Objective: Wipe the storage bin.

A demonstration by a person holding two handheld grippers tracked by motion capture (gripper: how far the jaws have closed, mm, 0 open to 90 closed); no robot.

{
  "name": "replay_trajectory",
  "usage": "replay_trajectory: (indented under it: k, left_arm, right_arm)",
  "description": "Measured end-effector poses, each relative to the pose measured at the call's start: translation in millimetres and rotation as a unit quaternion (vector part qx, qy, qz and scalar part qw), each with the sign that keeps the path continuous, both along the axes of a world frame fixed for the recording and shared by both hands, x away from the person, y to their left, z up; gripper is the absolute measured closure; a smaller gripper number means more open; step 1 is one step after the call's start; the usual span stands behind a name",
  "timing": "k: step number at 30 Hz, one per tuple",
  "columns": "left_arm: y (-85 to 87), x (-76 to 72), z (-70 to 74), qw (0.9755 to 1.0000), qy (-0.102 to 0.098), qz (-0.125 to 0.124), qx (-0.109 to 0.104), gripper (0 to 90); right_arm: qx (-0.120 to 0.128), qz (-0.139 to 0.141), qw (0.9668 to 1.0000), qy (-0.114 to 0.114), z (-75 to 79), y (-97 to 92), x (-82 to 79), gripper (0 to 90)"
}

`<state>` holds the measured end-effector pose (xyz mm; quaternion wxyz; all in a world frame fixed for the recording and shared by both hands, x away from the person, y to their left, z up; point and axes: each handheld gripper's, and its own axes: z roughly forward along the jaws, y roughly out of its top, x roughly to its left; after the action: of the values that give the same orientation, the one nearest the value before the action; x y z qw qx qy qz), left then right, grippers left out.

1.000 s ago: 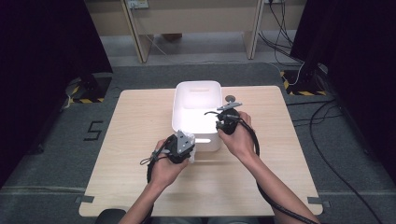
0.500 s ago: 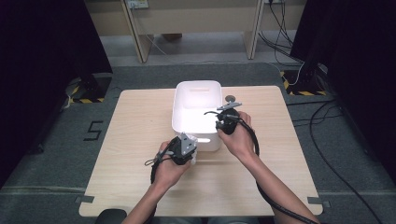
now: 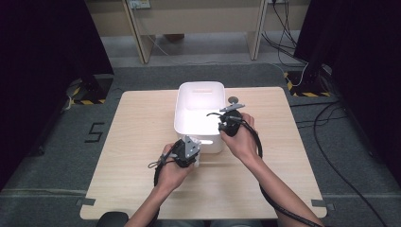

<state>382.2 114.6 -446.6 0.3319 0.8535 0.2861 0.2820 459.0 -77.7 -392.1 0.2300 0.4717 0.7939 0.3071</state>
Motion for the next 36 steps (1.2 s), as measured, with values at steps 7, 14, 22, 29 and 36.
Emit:
replay_trajectory:
  k: [7,14,22,29,36]
  left_arm:
    - [-1.3,1.7,-1.5,0.9999,0.010,-0.004,0.005,74.7]
    - [-5.8,4.9,-12.1,0.9994,0.030,-0.009,0.015,74.7]
    - [-10.8,7.3,-23.9,0.9992,0.037,-0.010,0.014,74.7]
    - [-12.2,7.0,-25.0,0.9993,0.035,-0.010,0.010,74.7]
    - [-14.7,7.1,-20.2,0.9992,0.040,-0.007,0.002,74.7]
  right_arm:
    - [0.000,0.002,1.0000,-0.001,-0.1,-0.7,0.5,66.9]
    - [0.000,0.003,1.0000,0.000,0.0,-0.5,0.5,66.9]
    - [0.000,0.004,1.0000,-0.001,0.0,-0.6,0.6,66.9]
    - [-0.001,0.002,1.0000,-0.001,0.0,-0.2,0.4,66.9]
    - [-0.001,-0.001,1.0000,-0.001,-0.1,0.3,0.1,67.1]
